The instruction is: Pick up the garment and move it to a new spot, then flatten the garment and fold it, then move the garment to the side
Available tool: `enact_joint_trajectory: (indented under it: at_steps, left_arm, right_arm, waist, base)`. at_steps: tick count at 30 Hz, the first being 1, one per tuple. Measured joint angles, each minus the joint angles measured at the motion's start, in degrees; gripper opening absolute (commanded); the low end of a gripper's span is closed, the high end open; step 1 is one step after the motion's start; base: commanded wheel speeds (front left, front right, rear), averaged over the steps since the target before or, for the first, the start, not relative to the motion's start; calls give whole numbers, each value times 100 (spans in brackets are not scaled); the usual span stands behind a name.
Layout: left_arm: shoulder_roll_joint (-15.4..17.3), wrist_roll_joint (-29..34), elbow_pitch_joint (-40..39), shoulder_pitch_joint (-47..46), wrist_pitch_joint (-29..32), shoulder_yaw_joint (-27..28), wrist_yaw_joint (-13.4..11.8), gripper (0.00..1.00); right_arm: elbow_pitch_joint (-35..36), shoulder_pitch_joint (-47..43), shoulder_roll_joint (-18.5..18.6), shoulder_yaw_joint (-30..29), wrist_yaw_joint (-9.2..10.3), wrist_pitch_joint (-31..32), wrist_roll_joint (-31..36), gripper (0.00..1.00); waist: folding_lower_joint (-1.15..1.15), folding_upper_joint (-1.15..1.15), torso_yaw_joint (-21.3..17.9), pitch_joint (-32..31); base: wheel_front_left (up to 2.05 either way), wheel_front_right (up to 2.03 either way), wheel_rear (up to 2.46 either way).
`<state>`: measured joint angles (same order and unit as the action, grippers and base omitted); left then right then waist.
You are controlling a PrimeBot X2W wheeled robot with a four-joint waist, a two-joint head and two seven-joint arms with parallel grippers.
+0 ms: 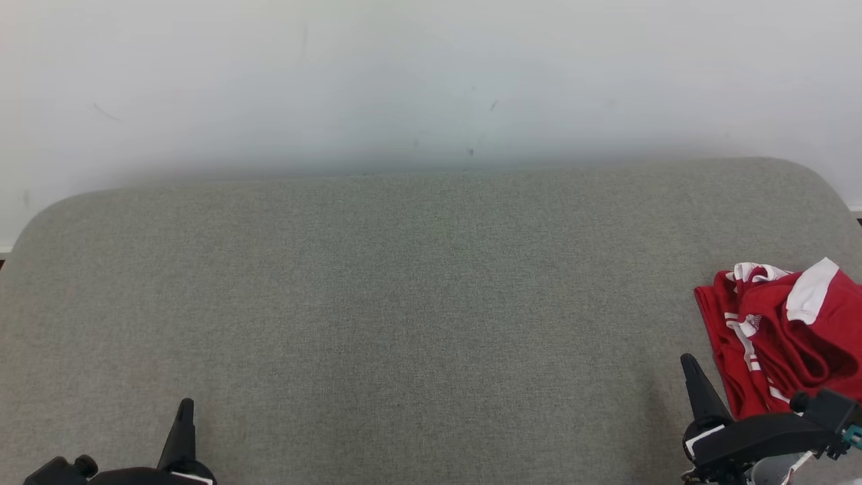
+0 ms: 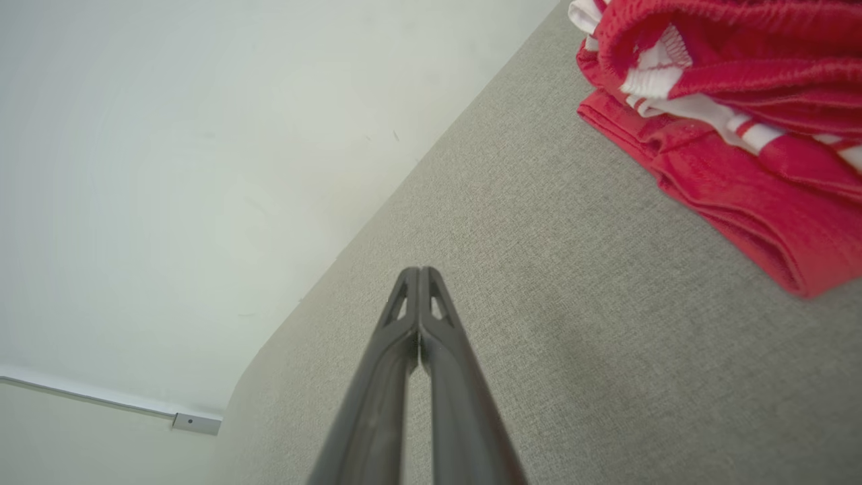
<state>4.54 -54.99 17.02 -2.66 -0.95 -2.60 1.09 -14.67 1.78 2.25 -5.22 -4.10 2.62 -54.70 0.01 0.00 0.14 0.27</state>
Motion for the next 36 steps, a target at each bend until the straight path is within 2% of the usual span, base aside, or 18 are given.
enact_joint_trajectory:
  at_steps: [36]
  left_arm:
    - [-140,-2608,7,-138,547,565,435,0]
  right_arm:
    - [-182,227,1,-178,-198,292,-2662,0]
  waist:
    - [0,0,-10,-13]
  base:
    - [0,0,0]
